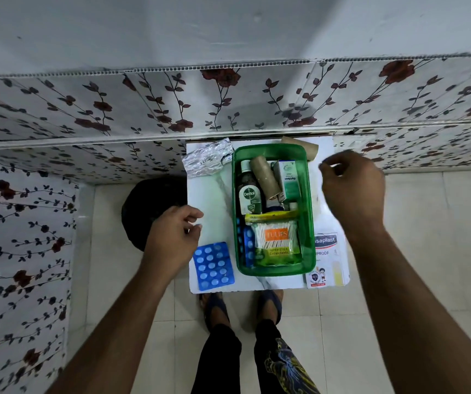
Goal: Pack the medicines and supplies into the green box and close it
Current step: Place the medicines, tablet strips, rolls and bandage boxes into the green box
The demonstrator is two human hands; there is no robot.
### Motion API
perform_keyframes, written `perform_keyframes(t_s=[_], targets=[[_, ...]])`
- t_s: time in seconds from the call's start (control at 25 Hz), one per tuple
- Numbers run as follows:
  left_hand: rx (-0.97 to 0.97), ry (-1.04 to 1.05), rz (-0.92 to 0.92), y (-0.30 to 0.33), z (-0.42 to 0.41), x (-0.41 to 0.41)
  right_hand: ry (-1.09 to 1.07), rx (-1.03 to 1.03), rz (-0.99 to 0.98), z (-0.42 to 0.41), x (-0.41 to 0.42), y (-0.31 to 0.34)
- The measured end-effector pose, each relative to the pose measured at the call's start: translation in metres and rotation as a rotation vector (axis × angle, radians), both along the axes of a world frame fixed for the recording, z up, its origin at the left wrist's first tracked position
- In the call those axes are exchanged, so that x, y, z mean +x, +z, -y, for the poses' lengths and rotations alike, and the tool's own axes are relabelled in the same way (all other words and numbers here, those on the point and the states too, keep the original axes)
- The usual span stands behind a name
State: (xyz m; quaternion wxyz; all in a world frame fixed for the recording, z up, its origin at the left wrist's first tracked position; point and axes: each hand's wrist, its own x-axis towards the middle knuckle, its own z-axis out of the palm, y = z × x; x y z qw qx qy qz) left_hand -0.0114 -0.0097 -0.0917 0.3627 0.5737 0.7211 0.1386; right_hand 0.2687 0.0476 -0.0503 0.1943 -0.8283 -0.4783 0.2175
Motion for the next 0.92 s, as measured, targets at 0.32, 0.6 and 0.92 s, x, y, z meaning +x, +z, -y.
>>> perform_keyframes(t_s=[0.32,0.6,0.92], targets=[[-0.231,-0.158,-0.226,-0.029,0.042,0.007,0.039,-0.380,-0.068,0.008,0.029,-0.071],[-0.139,-0.240,-0.295,-0.033,0.040,0.011,0.021,-0.353,-0.111,0.005,0.025,-0.077],[-0.081,-0.052,-0.077,0.047,0.006,-0.021,-0.116,-0.198,-0.242,0.012,0.040,-0.046]])
